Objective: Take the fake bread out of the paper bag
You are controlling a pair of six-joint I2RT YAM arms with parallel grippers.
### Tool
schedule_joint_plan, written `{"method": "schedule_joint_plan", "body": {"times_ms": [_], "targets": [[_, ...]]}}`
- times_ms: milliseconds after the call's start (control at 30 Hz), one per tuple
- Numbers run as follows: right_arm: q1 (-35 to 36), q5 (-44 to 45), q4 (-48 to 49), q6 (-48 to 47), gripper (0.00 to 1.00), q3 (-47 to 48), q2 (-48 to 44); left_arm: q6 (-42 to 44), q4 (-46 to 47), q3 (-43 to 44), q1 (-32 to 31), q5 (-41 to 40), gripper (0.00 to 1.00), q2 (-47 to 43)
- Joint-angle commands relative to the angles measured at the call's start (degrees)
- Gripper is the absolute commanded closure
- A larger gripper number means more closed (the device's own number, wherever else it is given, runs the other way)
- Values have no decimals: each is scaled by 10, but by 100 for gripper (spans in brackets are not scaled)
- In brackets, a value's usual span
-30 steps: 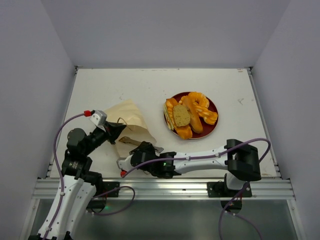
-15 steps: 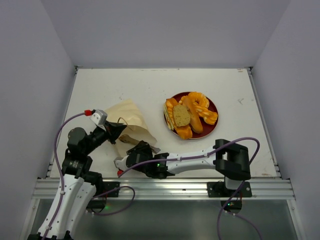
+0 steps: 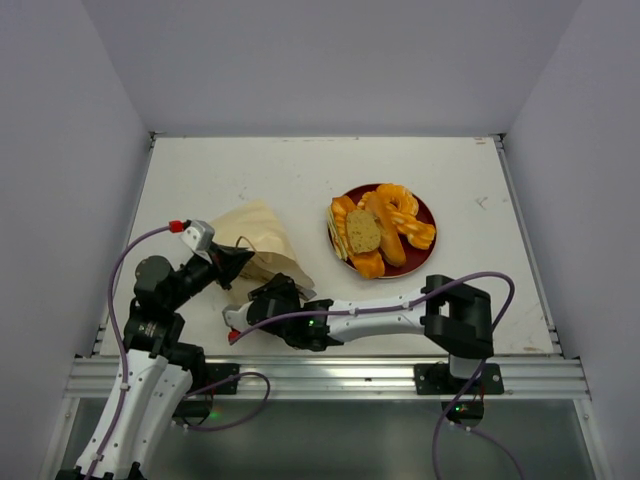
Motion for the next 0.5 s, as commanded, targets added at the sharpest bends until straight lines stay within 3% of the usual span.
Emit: {"method": "schedule_joint_plan", "body": {"times_ms": [0, 467], "targets": [[-8, 19, 34, 2, 60, 26, 10, -25, -14, 22, -2, 21, 97, -1], [-19, 26, 57, -8, 59, 59, 46, -36, -14, 27, -2, 38, 97, -11]]}}
